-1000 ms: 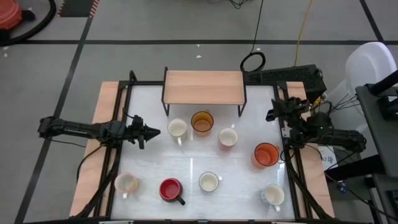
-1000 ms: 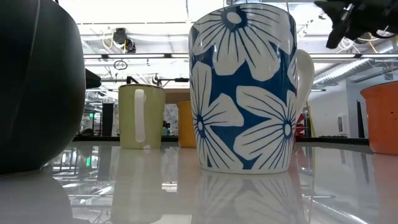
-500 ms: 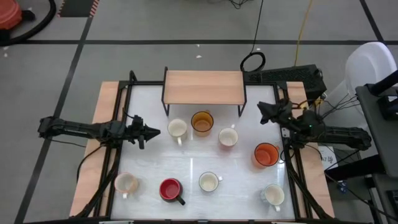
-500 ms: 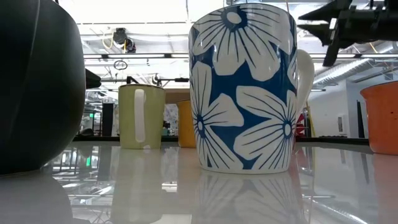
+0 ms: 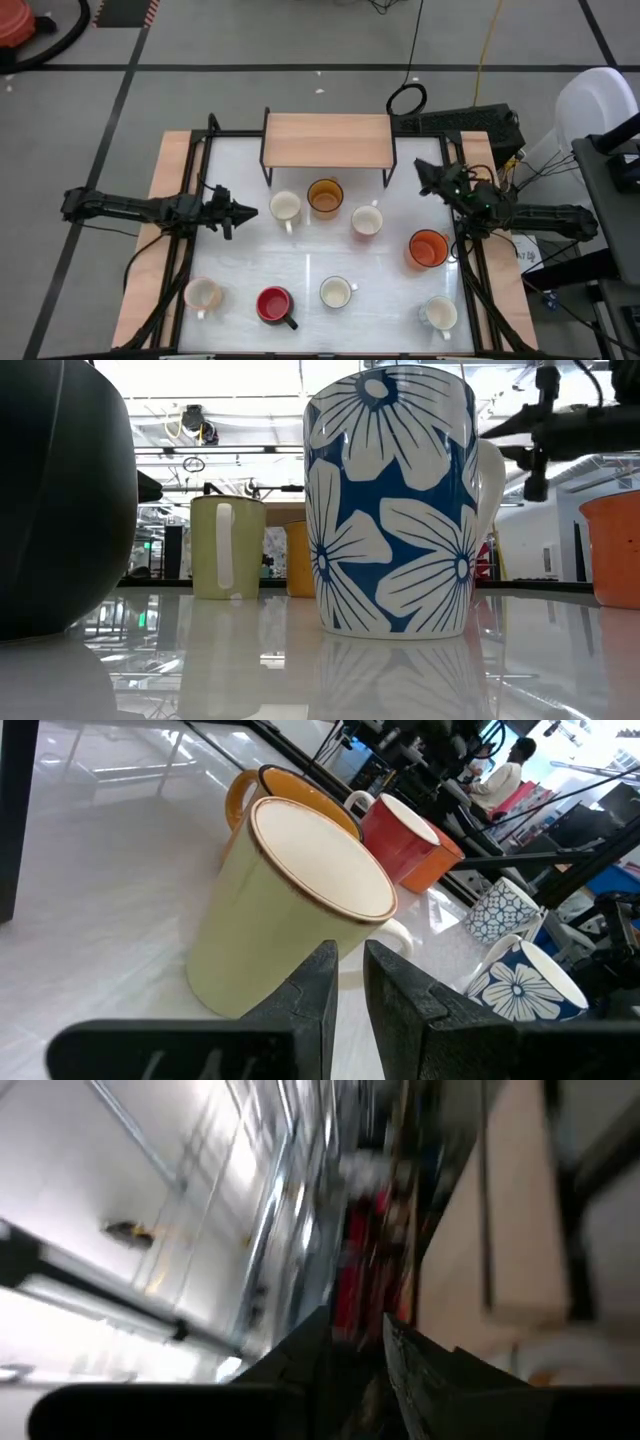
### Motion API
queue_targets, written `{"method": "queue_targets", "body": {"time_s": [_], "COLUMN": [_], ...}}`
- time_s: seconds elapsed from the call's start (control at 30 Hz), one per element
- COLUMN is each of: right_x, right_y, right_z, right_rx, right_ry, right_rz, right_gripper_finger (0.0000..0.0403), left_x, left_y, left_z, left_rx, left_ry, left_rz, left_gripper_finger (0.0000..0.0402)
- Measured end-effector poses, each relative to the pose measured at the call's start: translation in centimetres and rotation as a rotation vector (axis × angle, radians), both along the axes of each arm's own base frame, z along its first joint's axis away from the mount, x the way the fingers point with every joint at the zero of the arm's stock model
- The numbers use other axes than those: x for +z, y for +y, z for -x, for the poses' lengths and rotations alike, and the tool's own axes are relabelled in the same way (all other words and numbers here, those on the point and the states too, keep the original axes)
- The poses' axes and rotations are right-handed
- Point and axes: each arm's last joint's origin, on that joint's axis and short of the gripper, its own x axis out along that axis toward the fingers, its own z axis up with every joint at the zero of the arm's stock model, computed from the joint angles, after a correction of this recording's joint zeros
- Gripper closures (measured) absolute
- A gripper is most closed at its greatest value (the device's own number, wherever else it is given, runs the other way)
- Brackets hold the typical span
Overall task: Place coffee mugs
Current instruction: Put the orange mug on the shelf
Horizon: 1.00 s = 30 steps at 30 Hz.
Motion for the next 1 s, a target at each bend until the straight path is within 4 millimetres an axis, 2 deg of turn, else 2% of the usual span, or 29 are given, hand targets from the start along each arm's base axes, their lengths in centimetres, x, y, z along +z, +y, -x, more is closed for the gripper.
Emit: {"method": "queue_targets", "body": {"time_s": [0.1,0.17,0.4,0.47,0.57,0.7,0.83,1.0], "right_x": [1.0,2.2,5.5,6.2,7.1,8.7,11.4,15.6], "right_y": [-0.2,-0.1,1.4,1.7,1.6,1.3,1.2,1.2], "right_z": [0.6,1.1,2.5,2.6,2.3,1.6,1.1,0.8], "right_rx": [-0.189,-0.255,-0.296,-0.295,-0.262,-0.212,-0.174,-0.142], "right_ry": [0.111,0.145,0.122,0.116,0.152,0.311,0.424,0.446], "right_rz": [0.193,0.355,1.147,1.267,1.262,1.204,1.208,1.196], "right_gripper_finger": [0.0323,0.0323,0.0323,0.0323,0.0323,0.0323,0.0323,0.0323], "left_x": [0.0,0.0,0.0,0.0,0.0,0.0,0.0,0.0], "left_y": [0.0,0.0,0.0,0.0,0.0,0.0,0.0,0.0], "left_z": [0.0,0.0,0.0,0.0,0.0,0.0,0.0,0.0], "left_rx": [0.0,0.0,0.0,0.0,0.0,0.0,0.0,0.0], "left_ry": [0.0,0.0,0.0,0.0,0.0,0.0,0.0,0.0], "left_rz": [0.0,0.0,0.0,0.0,0.0,0.0,0.0,0.0], "left_gripper_finger": [0.0344,0.0344,0.0344,0.0344,0.0344,0.0344,0.0344,0.0344]}}
